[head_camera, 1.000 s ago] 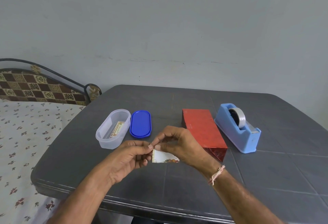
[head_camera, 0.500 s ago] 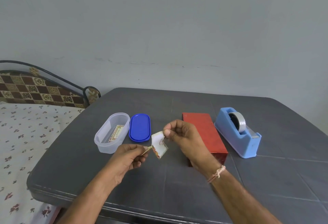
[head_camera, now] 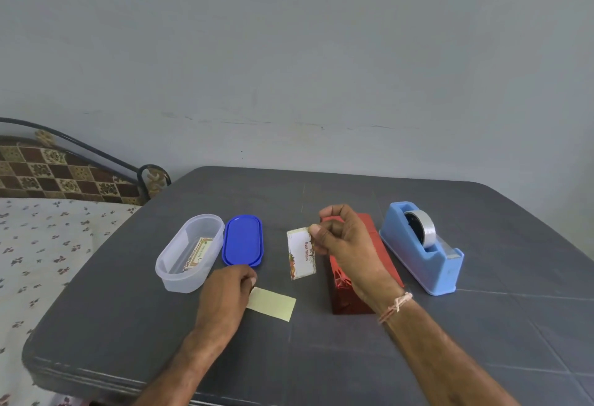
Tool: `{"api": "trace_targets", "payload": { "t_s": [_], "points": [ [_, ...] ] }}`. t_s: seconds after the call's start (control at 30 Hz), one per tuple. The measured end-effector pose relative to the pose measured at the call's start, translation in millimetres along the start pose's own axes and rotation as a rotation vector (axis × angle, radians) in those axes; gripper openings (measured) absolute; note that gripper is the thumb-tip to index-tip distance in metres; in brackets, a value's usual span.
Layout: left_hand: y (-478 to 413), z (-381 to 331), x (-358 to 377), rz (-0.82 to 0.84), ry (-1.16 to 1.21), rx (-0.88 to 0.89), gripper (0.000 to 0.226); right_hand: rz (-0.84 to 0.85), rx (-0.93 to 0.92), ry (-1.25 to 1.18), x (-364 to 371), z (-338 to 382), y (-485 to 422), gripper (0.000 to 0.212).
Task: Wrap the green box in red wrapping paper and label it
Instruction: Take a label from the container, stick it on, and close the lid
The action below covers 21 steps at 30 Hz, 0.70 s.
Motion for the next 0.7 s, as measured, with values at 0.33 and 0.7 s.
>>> {"api": "trace_targets", "payload": {
  "t_s": [0.33, 0.7],
  "points": [
    [-20, -96, -37, 0.076, 0.636, -0.004, 0.011, 0.131, -0.245, 0.332, 11, 21, 0, 0.025],
    [-32, -109, -19, 0.04, 0.909, -0.274, 0.006, -0.103, -0.03, 0.151, -41, 11, -9, 0.033]
  ]
}}
Point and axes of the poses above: each hand's wrist, its own y-axis away from the middle knuckle, its own x-axis out of the palm, z = x × y, the point moved 9 cm from there along -y, towards the middle knuckle, and after that the axes turned 14 degrees about -z, right-handed, at the moved point
